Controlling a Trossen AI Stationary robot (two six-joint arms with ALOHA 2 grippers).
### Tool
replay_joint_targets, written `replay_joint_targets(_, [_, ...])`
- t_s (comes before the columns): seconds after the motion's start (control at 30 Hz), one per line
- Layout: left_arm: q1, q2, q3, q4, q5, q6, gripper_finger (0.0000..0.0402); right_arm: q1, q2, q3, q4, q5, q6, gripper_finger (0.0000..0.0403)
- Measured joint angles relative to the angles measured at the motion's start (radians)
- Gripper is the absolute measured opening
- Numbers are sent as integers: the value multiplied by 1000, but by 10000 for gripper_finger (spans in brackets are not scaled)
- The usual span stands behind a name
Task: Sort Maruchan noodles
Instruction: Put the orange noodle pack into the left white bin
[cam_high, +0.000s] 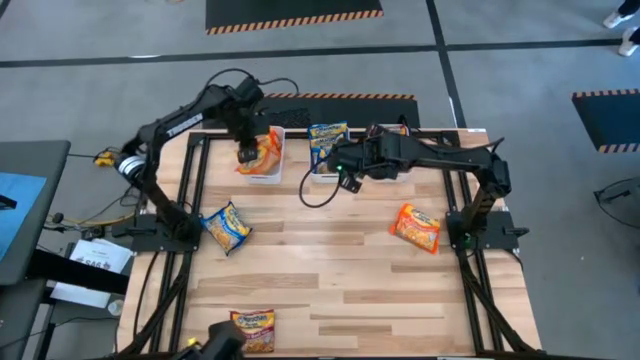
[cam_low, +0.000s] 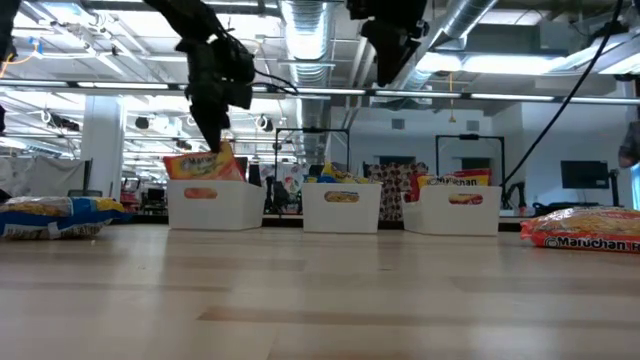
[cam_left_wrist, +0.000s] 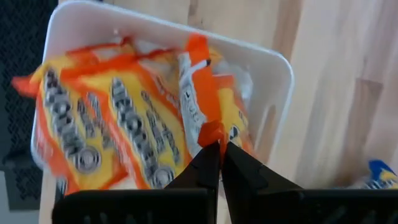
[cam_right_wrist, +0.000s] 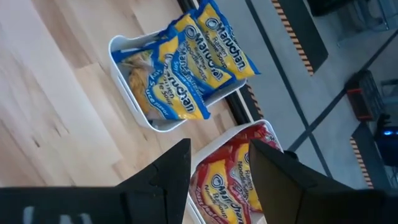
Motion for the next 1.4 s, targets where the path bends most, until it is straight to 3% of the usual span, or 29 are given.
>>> replay_joint_targets(0.4, [-29, 151, 0, 109, -28, -8, 0, -6, 0, 0, -14, -1, 8, 184])
replay_joint_targets(0.67, [-30, 171, 9, 108, -76, -38, 7, -7, 0, 0, -12, -1, 11, 184])
replay_joint_targets(1.0, [-30, 171, 100, 101, -89, -102, 80, -7, -1, 0, -12, -1, 10, 184])
replay_joint_targets(1.23, [-29, 171, 212, 21, -173, -157, 124, -23, -1, 0, -34, -2, 8, 185])
replay_joint_targets(1.3, [-29, 171, 258, -24, -153, -200, 124, -32, -1, 0, -51, -2, 8, 185])
replay_joint_targets(1.4, [-31, 171, 326, -154, -43, -289, 119, -46, -1, 0, -72, -2, 8, 185])
